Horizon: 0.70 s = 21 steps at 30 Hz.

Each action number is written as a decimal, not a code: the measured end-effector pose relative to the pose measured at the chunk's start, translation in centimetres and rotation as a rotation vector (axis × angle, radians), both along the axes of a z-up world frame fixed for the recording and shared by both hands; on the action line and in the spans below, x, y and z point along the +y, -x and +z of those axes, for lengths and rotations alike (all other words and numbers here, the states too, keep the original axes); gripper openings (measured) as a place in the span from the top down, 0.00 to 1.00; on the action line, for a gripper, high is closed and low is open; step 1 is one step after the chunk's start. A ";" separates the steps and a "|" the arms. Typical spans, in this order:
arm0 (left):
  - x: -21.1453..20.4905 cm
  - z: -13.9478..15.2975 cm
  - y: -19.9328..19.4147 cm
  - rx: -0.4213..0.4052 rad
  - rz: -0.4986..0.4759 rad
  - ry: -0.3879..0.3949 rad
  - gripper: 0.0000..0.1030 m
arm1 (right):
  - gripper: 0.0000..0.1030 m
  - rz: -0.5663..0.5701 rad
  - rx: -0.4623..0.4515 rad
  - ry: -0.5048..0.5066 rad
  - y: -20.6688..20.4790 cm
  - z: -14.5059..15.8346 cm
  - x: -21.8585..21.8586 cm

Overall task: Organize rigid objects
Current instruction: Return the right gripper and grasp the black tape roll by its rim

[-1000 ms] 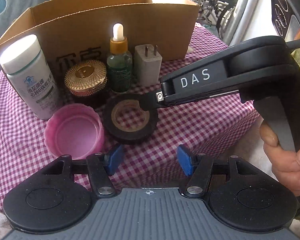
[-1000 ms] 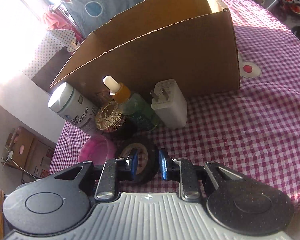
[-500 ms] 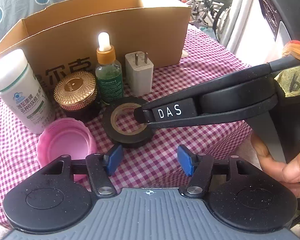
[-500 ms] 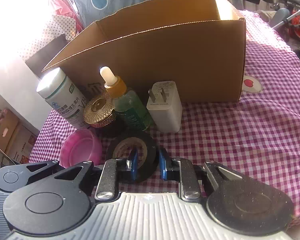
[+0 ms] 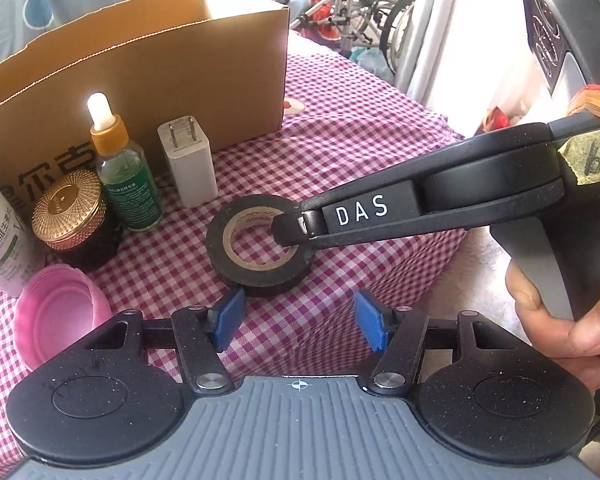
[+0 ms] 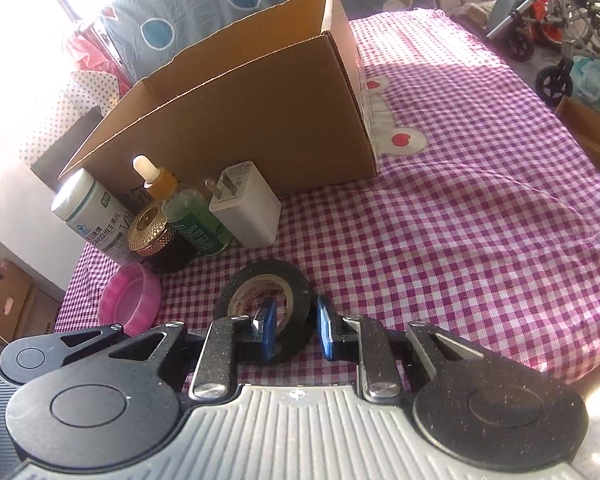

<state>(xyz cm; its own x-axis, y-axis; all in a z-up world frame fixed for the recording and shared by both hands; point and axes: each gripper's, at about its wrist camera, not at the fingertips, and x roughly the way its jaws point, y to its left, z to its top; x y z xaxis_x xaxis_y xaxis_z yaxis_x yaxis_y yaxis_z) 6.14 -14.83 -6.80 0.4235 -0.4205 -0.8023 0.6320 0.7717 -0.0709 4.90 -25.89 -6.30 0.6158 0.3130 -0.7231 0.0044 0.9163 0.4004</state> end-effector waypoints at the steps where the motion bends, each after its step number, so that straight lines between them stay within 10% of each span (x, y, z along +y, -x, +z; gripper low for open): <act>1: 0.0 0.0 0.0 -0.004 0.001 -0.002 0.42 | 0.78 -0.001 -0.001 -0.006 0.0 0.0 -0.1; 21: -0.2 -0.1 -0.8 -0.074 0.007 -0.065 0.35 | 0.79 -0.005 -0.008 -0.062 0.2 -0.5 -0.5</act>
